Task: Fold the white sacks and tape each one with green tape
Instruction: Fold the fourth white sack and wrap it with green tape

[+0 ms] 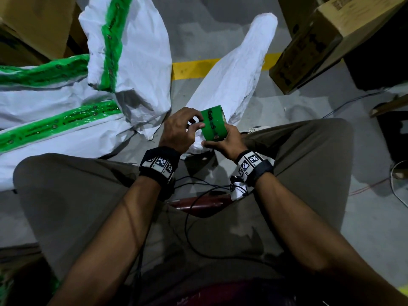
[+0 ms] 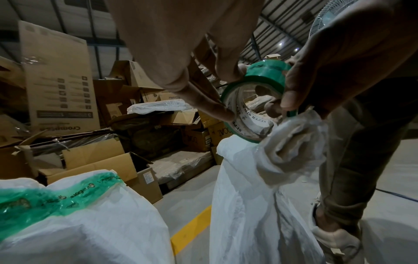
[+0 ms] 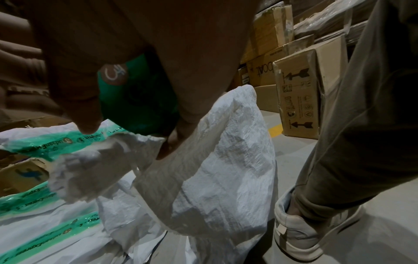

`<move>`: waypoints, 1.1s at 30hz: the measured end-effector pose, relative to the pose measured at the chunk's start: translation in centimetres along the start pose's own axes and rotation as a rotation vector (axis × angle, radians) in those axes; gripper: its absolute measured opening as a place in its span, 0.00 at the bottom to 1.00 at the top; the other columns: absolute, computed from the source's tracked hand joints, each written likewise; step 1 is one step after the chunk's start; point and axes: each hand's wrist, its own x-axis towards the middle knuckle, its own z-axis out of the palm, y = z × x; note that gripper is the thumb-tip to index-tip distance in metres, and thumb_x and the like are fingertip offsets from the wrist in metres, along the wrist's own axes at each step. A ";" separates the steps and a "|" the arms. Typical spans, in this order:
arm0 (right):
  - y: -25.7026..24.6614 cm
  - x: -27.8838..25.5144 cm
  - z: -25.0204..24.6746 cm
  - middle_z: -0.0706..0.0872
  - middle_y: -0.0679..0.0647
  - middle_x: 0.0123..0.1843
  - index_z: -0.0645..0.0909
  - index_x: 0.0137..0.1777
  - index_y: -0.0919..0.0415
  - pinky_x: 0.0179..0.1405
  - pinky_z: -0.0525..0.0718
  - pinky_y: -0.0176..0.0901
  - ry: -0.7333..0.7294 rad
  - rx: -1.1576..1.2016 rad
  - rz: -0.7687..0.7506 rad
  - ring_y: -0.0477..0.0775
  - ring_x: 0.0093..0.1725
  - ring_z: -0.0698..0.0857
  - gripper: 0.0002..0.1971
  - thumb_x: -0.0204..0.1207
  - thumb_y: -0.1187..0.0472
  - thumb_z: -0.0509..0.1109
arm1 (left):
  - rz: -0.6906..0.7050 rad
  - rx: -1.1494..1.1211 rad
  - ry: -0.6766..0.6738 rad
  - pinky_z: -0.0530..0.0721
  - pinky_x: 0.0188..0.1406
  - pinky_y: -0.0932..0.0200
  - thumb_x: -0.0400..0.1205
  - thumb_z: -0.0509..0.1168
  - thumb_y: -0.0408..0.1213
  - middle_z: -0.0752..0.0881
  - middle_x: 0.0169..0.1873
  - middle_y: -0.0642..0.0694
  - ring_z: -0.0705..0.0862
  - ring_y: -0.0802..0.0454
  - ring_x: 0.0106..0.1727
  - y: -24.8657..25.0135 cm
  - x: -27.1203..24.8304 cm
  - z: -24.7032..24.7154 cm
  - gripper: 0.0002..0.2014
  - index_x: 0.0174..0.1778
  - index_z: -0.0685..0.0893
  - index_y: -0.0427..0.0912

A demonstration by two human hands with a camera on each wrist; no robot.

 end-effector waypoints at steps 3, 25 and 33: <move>0.3 0.1 0.0 0.92 0.53 0.47 0.86 0.56 0.56 0.48 0.90 0.51 0.010 -0.048 -0.003 0.48 0.44 0.89 0.29 0.53 0.55 0.90 | -0.012 -0.004 -0.005 0.87 0.34 0.49 0.76 0.74 0.29 0.88 0.40 0.44 0.86 0.47 0.37 -0.3 -0.1 0.1 0.03 0.43 0.87 0.36; -0.7 -0.4 0.3 0.92 0.54 0.48 0.86 0.54 0.53 0.50 0.91 0.60 0.052 -0.093 0.009 0.54 0.47 0.91 0.32 0.46 0.47 0.86 | -0.116 -0.091 0.092 0.88 0.38 0.58 0.75 0.75 0.26 0.88 0.39 0.47 0.86 0.52 0.38 -0.3 -0.8 0.9 0.04 0.42 0.87 0.34; -0.9 -0.3 0.2 0.92 0.54 0.51 0.87 0.57 0.53 0.52 0.90 0.59 0.053 -0.189 0.002 0.54 0.50 0.91 0.33 0.49 0.47 0.86 | -0.206 -0.171 0.076 0.92 0.44 0.52 0.74 0.77 0.34 0.92 0.44 0.45 0.90 0.47 0.43 -1.1 -1.0 0.2 0.06 0.45 0.90 0.39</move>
